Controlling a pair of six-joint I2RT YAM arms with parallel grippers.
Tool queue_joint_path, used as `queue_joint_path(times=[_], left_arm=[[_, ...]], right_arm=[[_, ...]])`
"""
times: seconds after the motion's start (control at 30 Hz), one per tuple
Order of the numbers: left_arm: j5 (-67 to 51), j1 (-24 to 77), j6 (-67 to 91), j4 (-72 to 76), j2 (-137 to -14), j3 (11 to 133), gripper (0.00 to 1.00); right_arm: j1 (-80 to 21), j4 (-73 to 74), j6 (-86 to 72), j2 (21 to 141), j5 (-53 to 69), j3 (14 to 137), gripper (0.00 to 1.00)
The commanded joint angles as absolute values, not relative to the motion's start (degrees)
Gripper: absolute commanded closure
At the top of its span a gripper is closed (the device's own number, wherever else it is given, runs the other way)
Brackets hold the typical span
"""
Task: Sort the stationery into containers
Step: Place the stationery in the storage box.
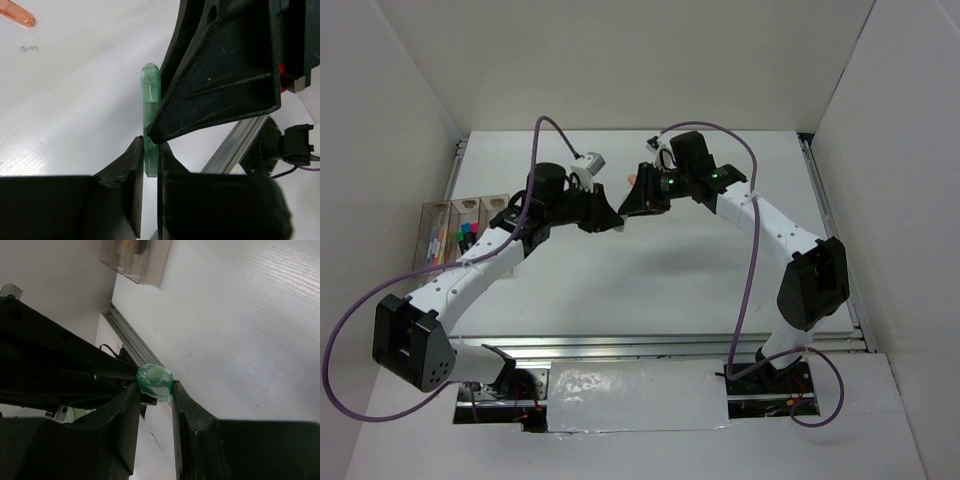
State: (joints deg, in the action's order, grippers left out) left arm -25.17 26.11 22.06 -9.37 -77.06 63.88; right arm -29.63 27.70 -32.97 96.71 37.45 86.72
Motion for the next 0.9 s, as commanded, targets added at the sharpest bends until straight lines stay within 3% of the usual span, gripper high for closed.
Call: queue_joint_path(times=[0.0, 0.07, 0.1, 0.13, 0.17, 0.2, 0.23, 0.47, 0.67, 0.87], left_arm=[[-27.86, 22.34, 24.69, -7.12, -77.34, 63.81, 0.87], [-29.43, 20.4, 24.61, -8.51, -77.17, 63.63, 0.96], [-29.62, 18.22, 24.26, -9.4, -76.99, 63.63, 0.99], [-29.97, 16.71, 23.3, -10.36, -76.73, 63.81, 1.0], [-30.32, 15.31, 22.6, -11.5, -76.29, 63.9, 1.0], [-29.97, 12.07, 21.89, -14.3, -75.42, 64.07, 1.0], [-29.27, 10.04, 20.06, -15.72, -74.8, 64.25, 1.0], [-10.13, -4.72, 8.27, -25.31, -72.15, 65.04, 1.0], [6.22, -7.3, 8.43, -23.47, -77.86, 64.07, 1.0], [10.89, -8.34, 9.05, -24.87, -88.23, 67.75, 1.0]], right_arm=[[-29.45, 22.51, -35.68, 93.43, 43.06, 86.13, 0.96], [-28.83, 21.8, -36.3, 93.43, 45.08, 86.13, 0.86], [-28.48, 21.45, -36.3, 93.34, 45.61, 86.05, 0.58], [-27.43, 21.45, -35.95, 92.64, 45.7, 85.61, 0.39], [-26.73, 21.45, -35.77, 92.38, 45.27, 85.52, 0.25], [-24.63, 21.79, -35.68, 92.03, 44.83, 85.26, 0.05], [-23.39, 22.23, -35.07, 91.41, 44.22, 85.08, 0.0], [-12.67, 26.45, -29.98, 90.7, 41.14, 84.9, 0.0], [-9.32, 28.3, -27.6, 90.88, 39.73, 83.76, 0.0], [-8.17, 28.83, -27.33, 91.05, 39.9, 83.76, 0.0]])
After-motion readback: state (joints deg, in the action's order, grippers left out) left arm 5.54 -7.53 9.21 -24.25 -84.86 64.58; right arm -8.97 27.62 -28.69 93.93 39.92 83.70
